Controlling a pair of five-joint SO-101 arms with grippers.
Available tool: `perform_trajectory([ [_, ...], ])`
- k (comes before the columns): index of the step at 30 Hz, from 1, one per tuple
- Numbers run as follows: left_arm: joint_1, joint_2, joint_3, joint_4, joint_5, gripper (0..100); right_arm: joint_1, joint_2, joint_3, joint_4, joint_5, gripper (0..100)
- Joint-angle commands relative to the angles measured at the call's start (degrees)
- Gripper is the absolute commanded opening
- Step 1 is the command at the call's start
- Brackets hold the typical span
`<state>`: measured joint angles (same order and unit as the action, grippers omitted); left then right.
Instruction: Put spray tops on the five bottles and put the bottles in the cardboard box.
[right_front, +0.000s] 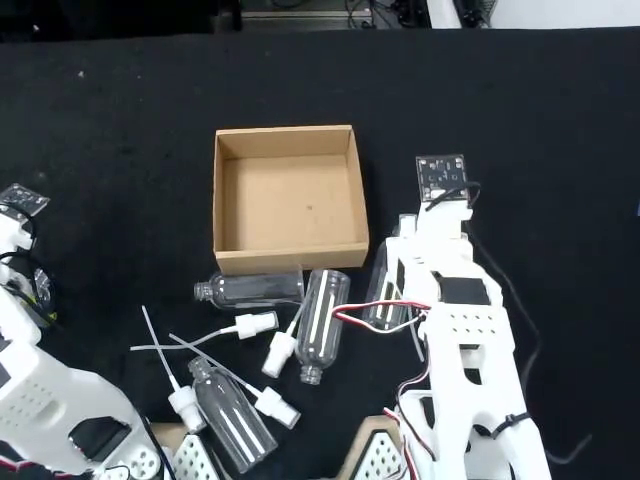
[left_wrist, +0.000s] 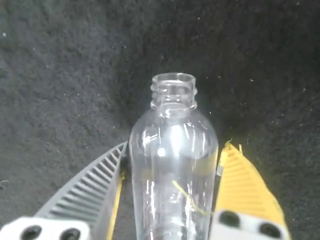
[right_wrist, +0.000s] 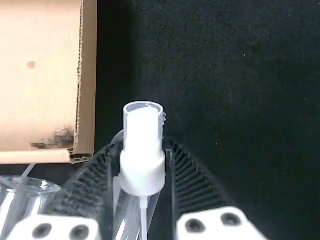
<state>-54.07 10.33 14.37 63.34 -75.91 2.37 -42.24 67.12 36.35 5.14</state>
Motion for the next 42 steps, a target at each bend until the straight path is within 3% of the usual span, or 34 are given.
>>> perform_trajectory([
  [1,0.6,-1.0,-2.7,0.4,0.6,20,1.2,-2.6,-0.3,-1.0,-0.2,1.0],
  [5,0.7,-1.2,0.0,0.0,0.6,2,1.3,-2.6,-0.7,-0.9,-0.2,1.0],
  [7,0.7,-1.6,0.1,0.4,0.6,7,1.3,-3.0,-1.0,-0.9,-0.1,1.0],
  [11,0.7,-2.5,-0.6,0.5,1.6,3,2.6,-9.4,-2.1,3.4,-0.1,1.0],
  [16,3.9,-12.8,-3.6,5.5,11.9,3,6.9,-22.9,-8.7,14.7,-0.5,1.0],
  [19,8.9,-22.4,-2.9,10.0,17.5,3,7.4,-29.1,-12.8,18.5,-1.8,1.0],
  [22,15.3,-32.6,-0.9,10.1,28.2,3,7.1,-31.0,-17.5,20.8,-4.7,1.0],
  [26,26.1,-45.4,1.1,10.3,43.1,3,7.0,-27.1,-25.1,22.2,-7.7,1.0],
  [31,40.7,-56.9,3.8,9.2,56.6,3,4.7,-20.1,-36.1,22.2,-13.7,1.0],
  [36,50.8,-65.8,13.3,-1.1,65.8,3,-2.7,-16.4,-44.9,22.1,-17.8,1.0],
  [42,57.6,-76.4,27.8,-14.9,70.0,3,-10.3,-16.2,-49.5,17.8,-17.9,1.1],
])
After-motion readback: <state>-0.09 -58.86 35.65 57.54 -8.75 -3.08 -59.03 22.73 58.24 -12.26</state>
